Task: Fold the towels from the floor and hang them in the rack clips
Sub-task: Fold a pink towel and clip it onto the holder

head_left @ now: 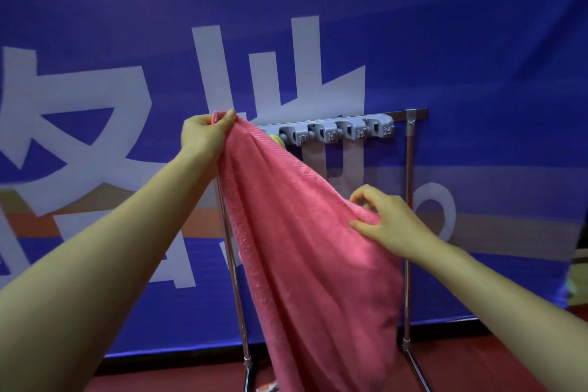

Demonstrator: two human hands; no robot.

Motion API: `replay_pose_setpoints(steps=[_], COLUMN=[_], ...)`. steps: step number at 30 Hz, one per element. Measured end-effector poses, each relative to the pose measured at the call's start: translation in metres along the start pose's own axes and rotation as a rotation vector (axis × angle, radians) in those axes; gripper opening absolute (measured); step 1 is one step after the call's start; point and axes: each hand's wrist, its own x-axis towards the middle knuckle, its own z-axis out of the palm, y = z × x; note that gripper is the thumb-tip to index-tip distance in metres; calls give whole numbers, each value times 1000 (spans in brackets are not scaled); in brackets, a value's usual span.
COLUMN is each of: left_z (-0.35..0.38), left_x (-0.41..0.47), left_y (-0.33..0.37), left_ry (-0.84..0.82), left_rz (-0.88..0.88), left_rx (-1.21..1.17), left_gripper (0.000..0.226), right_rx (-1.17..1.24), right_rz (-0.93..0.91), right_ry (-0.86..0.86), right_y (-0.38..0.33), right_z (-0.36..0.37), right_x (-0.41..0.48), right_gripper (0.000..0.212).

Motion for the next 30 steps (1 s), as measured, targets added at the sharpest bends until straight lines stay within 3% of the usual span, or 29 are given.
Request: replay_pose_setpoints(steps=[4, 9, 13, 16, 21, 24, 28, 30], left_z=[-8, -21, -36, -45, -44, -39, -23, -10], left_x=[1, 3, 7, 9, 8, 11, 10, 4], left_y=[-2, -1, -7, -22, -44, -56, -64, -64], left_ry=[-20, -121, -109, -75, -6, 62, -51, -140], left_rz=[4, 62, 130, 218, 269, 119, -462, -621], left_rx=[24, 15, 121, 318, 509, 523, 81, -46], left_gripper=[22, 20, 22, 29, 35, 23, 21, 18], right_rx=[-73, 78, 207, 293, 364, 470, 654, 746], right_rz=[-6, 73, 135, 195, 262, 316, 495, 564], right_ry=[-97, -211, -55, 106, -78, -65, 23, 79], right_y=[7, 22, 33, 34, 32, 23, 4, -8], right_z=[-12, -25, -34, -42, -53, -51, -34, -21], right_x=[5, 10, 12, 14, 24, 32, 44, 49], right_gripper=[15, 15, 26, 20, 20, 20, 34, 31])
